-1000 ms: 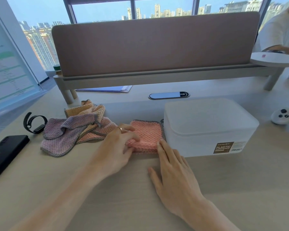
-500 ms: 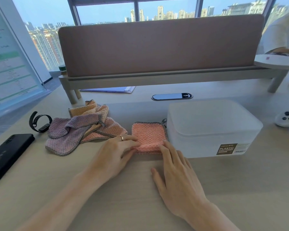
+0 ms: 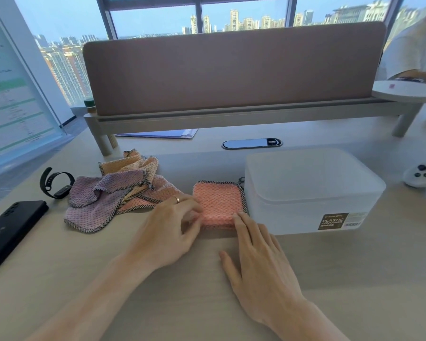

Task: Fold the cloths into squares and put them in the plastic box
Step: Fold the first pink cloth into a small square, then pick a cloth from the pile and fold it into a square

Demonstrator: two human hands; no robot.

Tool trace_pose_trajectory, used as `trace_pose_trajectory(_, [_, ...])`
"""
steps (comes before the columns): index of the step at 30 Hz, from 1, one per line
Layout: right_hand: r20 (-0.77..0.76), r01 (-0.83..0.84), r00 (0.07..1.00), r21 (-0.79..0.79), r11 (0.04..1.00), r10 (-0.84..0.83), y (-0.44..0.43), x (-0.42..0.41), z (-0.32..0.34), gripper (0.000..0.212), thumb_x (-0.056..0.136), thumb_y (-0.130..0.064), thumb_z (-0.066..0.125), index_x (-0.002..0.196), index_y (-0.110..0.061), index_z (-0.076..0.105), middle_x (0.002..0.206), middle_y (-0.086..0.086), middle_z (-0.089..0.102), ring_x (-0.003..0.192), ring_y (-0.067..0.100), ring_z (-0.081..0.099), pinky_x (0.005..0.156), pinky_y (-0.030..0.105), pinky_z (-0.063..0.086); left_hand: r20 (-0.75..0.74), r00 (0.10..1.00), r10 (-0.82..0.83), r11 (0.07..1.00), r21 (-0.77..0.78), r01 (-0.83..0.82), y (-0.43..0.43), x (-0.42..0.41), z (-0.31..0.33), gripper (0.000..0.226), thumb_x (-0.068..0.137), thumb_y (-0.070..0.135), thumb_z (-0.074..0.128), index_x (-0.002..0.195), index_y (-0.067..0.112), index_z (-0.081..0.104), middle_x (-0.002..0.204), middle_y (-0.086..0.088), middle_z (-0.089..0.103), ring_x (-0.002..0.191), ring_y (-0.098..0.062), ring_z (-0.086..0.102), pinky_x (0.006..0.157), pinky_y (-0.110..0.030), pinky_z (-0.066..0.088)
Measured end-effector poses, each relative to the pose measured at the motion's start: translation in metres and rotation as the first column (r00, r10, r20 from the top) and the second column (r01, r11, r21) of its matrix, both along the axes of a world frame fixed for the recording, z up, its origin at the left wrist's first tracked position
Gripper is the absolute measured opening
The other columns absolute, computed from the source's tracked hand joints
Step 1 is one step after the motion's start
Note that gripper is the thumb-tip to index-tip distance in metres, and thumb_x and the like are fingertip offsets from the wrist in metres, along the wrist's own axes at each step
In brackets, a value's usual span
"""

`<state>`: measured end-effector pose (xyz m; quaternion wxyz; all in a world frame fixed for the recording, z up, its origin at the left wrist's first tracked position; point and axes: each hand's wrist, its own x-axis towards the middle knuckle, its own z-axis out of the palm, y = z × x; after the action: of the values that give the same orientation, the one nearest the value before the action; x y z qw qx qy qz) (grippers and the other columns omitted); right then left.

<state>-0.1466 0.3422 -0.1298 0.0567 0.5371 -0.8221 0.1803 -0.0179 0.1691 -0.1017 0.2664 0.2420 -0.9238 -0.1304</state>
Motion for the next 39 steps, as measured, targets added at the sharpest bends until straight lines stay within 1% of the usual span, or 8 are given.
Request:
trace_pose_trajectory(6, [-0.008, 0.029, 1.000, 0.040, 0.999, -0.029, -0.001, 0.001, 0.001, 0.071, 0.093, -0.057, 0.041, 0.145, -0.010, 0.050, 0.147, 0.004, 0.056, 0.129, 0.024, 0.059, 0.105, 0.035, 0.046, 0.279, 0.960, 0.022, 0.999, 0.016, -0.028, 0.002, -0.043, 0.006, 0.058, 0.106, 0.046, 0.032, 0.159, 0.022, 0.031, 0.167, 0.003, 0.027, 0.155, -0.013, 0.019, 0.125, -0.029, 0.013])
trace_pose_trajectory(11, [-0.011, 0.032, 0.999, 0.035, 0.999, -0.032, -0.001, 0.000, 0.001, 0.071, 0.090, -0.056, 0.041, 0.143, -0.010, 0.054, 0.143, 0.003, 0.059, 0.126, 0.024, 0.061, 0.103, 0.035, 0.048, 0.543, 0.835, 0.095, 0.988, 0.052, -0.147, -0.013, -0.058, -0.003, 0.071, 0.105, 0.056, 0.016, 0.163, 0.019, -0.001, 0.172, 0.000, -0.006, 0.157, -0.015, -0.009, 0.127, -0.036, -0.005])
trace_pose_trajectory(14, [0.046, -0.039, 0.998, 0.050, 0.998, 0.037, -0.002, -0.001, 0.003, 0.076, 0.095, -0.059, 0.033, 0.157, -0.014, 0.032, 0.161, -0.001, 0.036, 0.145, 0.021, 0.039, 0.117, 0.033, 0.029, 0.521, 0.851, 0.074, 0.997, -0.007, -0.083, -0.007, -0.071, 0.004, 0.066, 0.106, 0.050, 0.014, 0.163, 0.021, -0.002, 0.171, 0.002, -0.010, 0.157, -0.015, -0.013, 0.126, -0.036, -0.009])
trace_pose_trajectory(22, [-0.015, -0.018, 1.000, -0.050, 0.999, 0.017, -0.005, -0.005, -0.009, 0.072, 0.085, -0.053, 0.046, 0.137, -0.005, 0.060, 0.138, 0.005, 0.063, 0.119, 0.023, 0.064, 0.096, 0.037, 0.053, 0.501, 0.864, -0.044, 0.998, 0.056, 0.018, -0.003, -0.082, -0.001, 0.061, 0.106, 0.054, 0.016, 0.162, 0.036, 0.005, 0.172, 0.007, 0.000, 0.158, -0.014, -0.005, 0.126, -0.040, -0.007])
trace_pose_trajectory(27, [-0.087, -0.008, 0.996, -0.154, 0.988, -0.006, -0.008, -0.008, -0.020, 0.081, 0.098, -0.059, 0.014, 0.135, -0.004, 0.061, 0.141, 0.008, 0.060, 0.111, 0.027, 0.064, 0.085, 0.042, 0.058, 0.070, 0.979, 0.193, 0.967, 0.155, -0.202, -0.071, -0.015, 0.029, 0.046, 0.105, 0.034, 0.043, 0.151, 0.029, 0.043, 0.161, 0.003, 0.037, 0.147, -0.018, 0.036, 0.119, -0.036, 0.027])
trace_pose_trajectory(30, [-0.113, -0.046, 0.993, -0.194, 0.980, 0.024, -0.010, -0.008, -0.021, 0.081, 0.097, -0.061, 0.014, 0.135, -0.007, 0.060, 0.146, 0.008, 0.056, 0.106, 0.028, 0.065, 0.079, 0.043, 0.059, 0.143, 0.883, 0.448, 0.891, 0.011, -0.454, -0.119, 0.052, 0.035, 0.035, 0.093, 0.018, 0.064, 0.127, 0.025, 0.065, 0.137, 0.001, 0.061, 0.126, -0.021, 0.057, 0.103, -0.035, 0.045])
trace_pose_trajectory(34, [-0.132, -0.061, 0.991, -0.232, 0.971, 0.030, -0.011, -0.008, -0.018, 0.065, 0.094, -0.055, 0.033, 0.131, -0.011, 0.063, 0.142, 0.010, 0.059, 0.100, 0.030, 0.067, 0.073, 0.044, 0.059, 0.332, 0.870, 0.366, 0.926, -0.041, -0.374, -0.136, 0.085, 0.026, 0.033, 0.087, 0.017, 0.068, 0.118, 0.028, 0.068, 0.118, 0.006, 0.071, 0.110, -0.019, 0.066, 0.096, -0.032, 0.050])
trace_pose_trajectory(39, [-0.153, -0.096, 0.986, -0.234, 0.968, 0.061, -0.011, -0.008, -0.013, 0.064, 0.077, -0.050, 0.051, 0.126, -0.014, 0.069, 0.134, 0.009, 0.065, 0.093, 0.031, 0.072, 0.069, 0.041, 0.059, 0.204, 0.861, 0.466, 0.881, -0.020, -0.472, -0.145, 0.076, 0.020, 0.011, 0.094, 0.019, 0.064, 0.096, 0.026, 0.072, 0.102, 0.008, 0.073, 0.097, -0.017, 0.067, 0.080, -0.032, 0.051])
